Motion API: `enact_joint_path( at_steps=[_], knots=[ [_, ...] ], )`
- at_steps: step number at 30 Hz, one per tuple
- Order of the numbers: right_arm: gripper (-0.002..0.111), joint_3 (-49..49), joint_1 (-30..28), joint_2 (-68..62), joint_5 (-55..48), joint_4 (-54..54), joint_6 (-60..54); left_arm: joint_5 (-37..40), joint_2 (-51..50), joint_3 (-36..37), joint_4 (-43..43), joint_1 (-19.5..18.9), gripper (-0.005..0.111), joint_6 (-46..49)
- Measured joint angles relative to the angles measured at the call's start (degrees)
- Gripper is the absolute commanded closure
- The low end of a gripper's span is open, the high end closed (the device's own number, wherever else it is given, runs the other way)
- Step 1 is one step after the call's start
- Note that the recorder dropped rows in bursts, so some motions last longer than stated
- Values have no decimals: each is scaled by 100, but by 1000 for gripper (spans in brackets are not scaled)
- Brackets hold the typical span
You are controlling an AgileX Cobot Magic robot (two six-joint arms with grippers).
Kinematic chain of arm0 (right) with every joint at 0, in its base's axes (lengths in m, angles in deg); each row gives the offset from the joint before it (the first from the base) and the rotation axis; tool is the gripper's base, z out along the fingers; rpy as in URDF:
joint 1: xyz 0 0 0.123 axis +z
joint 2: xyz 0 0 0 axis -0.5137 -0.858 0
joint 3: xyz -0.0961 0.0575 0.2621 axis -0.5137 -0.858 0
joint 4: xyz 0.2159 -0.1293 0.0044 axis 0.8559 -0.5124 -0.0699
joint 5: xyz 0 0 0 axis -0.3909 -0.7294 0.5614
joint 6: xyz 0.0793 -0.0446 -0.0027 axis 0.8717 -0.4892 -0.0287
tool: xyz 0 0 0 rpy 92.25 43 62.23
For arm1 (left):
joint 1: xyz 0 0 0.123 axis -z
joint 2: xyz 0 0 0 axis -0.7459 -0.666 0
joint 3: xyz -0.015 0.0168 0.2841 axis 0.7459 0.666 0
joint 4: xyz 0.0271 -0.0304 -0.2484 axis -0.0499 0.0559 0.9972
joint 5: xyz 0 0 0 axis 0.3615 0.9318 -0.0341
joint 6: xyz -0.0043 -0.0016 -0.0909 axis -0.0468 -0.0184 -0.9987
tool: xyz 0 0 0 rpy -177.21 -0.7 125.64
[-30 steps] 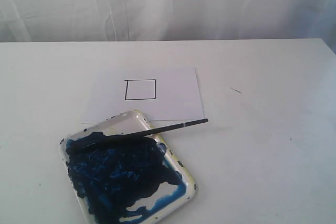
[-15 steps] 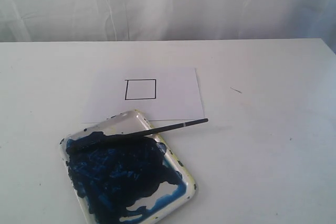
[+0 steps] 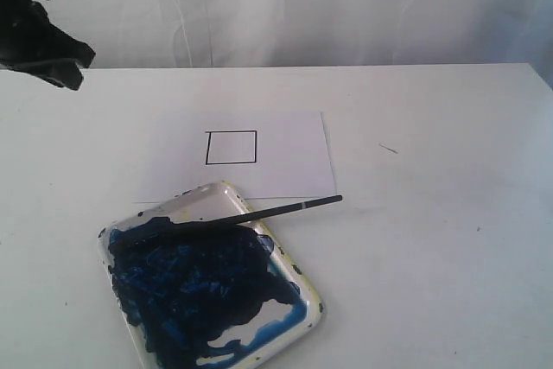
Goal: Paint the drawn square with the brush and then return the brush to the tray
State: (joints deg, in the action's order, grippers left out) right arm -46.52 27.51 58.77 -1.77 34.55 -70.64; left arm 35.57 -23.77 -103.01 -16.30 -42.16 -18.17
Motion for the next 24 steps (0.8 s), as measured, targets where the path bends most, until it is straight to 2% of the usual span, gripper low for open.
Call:
enact_joint_path(
  at_steps=[4,8,13,17,24],
  knots=[
    [108,0,0,0,-11,0,0,-20,-378,0,356,0,52,227],
    [108,0,0,0,-30,0,0,-88,-663,0,871,0,50,580],
    [108,0,0,0,-66,0,63,-158,-935,0,1536,0,50,1581],
    [108,0,0,0,-109,0,202,-164,-1094,0,1690,0,50,2108],
    [108,405,0,0,-591,0,343,-208,-1309,0,1713,0,50,2231]
  ],
)
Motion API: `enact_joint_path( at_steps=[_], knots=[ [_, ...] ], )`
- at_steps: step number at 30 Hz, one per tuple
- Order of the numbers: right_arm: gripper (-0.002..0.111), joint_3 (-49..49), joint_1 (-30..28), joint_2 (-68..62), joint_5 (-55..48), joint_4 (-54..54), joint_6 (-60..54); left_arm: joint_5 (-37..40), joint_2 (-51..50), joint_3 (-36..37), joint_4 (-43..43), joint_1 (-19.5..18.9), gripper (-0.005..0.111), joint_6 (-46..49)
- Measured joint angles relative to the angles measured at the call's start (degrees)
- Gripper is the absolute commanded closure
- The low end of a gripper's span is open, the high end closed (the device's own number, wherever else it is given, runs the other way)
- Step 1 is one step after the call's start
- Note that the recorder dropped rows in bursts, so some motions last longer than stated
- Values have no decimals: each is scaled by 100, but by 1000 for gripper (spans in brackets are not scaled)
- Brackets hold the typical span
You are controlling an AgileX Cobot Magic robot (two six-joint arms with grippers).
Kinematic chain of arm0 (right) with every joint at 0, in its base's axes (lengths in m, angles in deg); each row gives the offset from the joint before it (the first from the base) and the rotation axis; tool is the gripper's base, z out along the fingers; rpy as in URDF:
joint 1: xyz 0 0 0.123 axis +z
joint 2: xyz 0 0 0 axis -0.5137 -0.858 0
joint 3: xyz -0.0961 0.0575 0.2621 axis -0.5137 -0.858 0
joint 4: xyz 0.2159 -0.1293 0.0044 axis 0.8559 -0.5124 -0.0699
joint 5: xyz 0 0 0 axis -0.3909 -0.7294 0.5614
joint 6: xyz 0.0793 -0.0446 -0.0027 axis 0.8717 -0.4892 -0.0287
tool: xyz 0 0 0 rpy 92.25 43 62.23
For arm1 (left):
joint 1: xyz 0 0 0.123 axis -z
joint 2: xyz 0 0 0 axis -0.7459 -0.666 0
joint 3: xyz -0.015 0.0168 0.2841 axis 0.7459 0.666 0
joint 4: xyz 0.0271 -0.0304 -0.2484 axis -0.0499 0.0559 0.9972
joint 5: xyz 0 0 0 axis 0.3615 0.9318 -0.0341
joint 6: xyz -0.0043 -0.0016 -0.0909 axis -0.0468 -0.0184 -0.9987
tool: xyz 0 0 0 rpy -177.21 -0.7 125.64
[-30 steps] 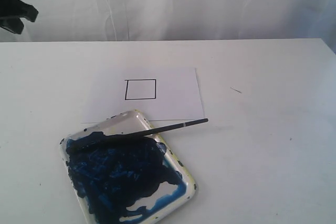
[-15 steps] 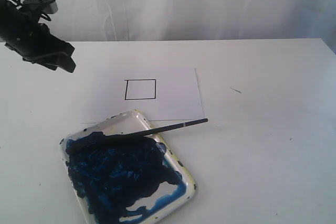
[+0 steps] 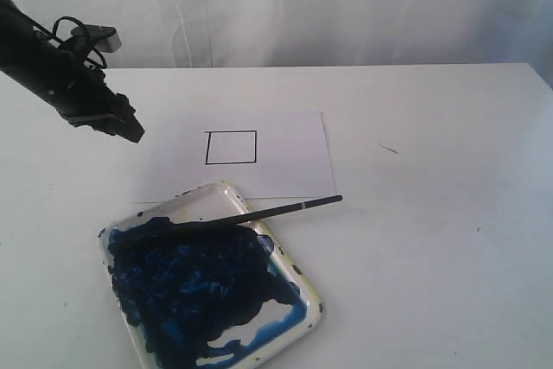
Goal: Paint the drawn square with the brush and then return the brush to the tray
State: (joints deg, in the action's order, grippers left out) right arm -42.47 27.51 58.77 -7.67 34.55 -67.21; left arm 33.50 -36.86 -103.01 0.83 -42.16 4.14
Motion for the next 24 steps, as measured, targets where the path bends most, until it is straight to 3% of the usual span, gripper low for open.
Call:
enact_joint_path(
  at_steps=[16,21,24],
  knots=[
    [108,2568,0,-2150,-2253,0,-101,-114,0,0,23,0,50,20],
    [108,3322,0,-3081,-2601,138,-557,-135,0,0,23,0,50,20],
    [101,3788,0,-3704,-2802,579,-1238,-149,0,0,23,0,50,20]
  ],
)
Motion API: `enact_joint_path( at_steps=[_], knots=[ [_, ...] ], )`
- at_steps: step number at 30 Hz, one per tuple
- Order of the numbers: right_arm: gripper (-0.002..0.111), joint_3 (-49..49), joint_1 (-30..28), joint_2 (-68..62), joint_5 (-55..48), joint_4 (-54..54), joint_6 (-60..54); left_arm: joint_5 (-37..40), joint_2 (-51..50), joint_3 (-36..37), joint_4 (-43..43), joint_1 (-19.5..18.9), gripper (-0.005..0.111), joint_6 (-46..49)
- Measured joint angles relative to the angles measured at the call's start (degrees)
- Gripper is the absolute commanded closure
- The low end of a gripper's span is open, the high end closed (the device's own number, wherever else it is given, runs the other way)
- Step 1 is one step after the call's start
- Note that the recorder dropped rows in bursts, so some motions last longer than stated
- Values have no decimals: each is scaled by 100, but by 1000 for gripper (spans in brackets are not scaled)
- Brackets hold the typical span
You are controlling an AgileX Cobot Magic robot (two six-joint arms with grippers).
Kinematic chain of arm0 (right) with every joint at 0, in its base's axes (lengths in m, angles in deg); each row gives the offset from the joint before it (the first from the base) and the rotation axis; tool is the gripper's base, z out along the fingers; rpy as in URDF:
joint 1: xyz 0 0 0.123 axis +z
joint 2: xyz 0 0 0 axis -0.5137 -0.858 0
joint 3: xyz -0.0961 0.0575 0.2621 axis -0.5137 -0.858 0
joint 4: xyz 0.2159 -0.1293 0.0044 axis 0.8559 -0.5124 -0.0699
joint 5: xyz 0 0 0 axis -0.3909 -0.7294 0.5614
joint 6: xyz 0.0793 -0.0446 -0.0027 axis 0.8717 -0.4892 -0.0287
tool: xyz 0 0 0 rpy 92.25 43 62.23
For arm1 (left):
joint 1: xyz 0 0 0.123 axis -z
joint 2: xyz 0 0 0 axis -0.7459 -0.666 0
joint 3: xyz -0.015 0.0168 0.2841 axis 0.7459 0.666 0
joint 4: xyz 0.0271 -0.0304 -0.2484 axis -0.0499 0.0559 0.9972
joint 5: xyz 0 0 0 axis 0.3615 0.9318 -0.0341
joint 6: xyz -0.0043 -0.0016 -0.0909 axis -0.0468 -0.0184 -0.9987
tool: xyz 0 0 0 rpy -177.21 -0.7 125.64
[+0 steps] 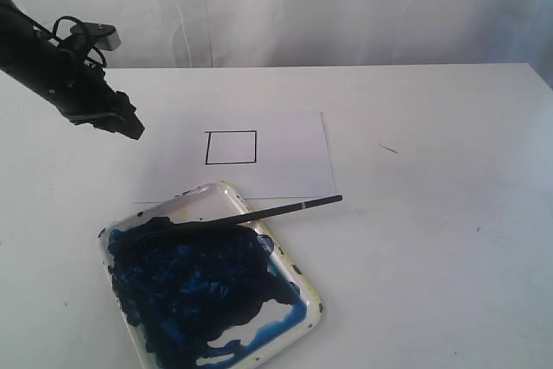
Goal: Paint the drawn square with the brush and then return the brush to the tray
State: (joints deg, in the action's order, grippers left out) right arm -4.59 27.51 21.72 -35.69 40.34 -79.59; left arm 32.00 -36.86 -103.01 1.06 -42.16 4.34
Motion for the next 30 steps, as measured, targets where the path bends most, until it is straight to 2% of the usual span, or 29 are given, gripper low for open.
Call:
enact_joint_path(
  at_steps=[9,13,17,22,30],
  knots=[
    [65,1132,0,-1881,-877,2386,-3424,0,0,0,4,0,50,0],
    [48,1494,0,-2730,-1326,3018,-4532,0,0,0,4,0,50,0],
    [48,1783,13,-3510,-1710,3529,-5301,0,0,0,14,0,50,0],
    [48,2126,318,-4245,-1887,3661,-5964,0,0,0,24,0,50,0],
    [48,2990,997,-5372,-1908,3168,-5870,11,0,0,24,0,50,0]
  ],
)
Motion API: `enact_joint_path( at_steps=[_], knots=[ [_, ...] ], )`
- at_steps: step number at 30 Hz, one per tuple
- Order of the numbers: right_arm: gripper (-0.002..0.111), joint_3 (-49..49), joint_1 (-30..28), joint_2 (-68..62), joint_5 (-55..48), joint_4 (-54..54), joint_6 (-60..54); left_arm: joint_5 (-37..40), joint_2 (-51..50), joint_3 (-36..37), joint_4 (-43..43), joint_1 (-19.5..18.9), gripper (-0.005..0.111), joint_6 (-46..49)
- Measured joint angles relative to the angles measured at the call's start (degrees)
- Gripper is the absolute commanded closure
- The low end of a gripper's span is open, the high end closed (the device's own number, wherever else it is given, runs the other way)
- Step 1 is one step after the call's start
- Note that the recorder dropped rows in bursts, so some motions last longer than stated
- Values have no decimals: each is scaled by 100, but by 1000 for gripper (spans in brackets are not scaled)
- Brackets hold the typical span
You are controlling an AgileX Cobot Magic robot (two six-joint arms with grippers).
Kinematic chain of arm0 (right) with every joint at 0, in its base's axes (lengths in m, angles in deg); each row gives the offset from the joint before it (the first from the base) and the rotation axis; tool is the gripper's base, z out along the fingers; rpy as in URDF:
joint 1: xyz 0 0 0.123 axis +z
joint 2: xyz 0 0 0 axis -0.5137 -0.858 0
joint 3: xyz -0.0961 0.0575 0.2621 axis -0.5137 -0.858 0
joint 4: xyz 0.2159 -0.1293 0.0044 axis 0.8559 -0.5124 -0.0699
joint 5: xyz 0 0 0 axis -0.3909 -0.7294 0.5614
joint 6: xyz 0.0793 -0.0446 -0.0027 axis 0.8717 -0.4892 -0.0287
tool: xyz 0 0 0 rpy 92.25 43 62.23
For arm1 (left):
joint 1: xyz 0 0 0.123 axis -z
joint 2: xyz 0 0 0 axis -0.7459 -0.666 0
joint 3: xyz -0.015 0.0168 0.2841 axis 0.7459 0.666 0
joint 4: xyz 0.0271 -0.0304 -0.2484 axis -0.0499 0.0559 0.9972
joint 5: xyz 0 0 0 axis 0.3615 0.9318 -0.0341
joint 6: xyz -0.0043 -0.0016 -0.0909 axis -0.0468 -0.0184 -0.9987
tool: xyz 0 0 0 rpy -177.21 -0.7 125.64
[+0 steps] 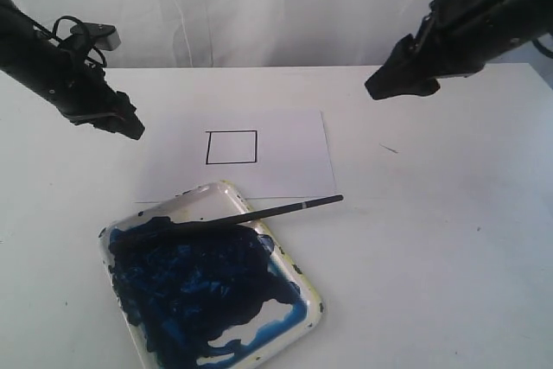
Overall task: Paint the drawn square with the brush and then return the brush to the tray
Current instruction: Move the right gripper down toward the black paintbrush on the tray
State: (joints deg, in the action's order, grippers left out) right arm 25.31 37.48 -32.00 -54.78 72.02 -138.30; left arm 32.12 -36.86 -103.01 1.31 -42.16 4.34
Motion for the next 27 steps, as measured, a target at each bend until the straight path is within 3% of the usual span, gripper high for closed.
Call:
enact_joint_path(
  at_steps=[15,27],
  knots=[
    [48,389,1058,-1116,-107,-539,-380,475,0,0,-10,0,50,8],
    [48,389,1106,-1330,39,-526,-781,246,-4,-85,-539,298,50,85]
  ],
)
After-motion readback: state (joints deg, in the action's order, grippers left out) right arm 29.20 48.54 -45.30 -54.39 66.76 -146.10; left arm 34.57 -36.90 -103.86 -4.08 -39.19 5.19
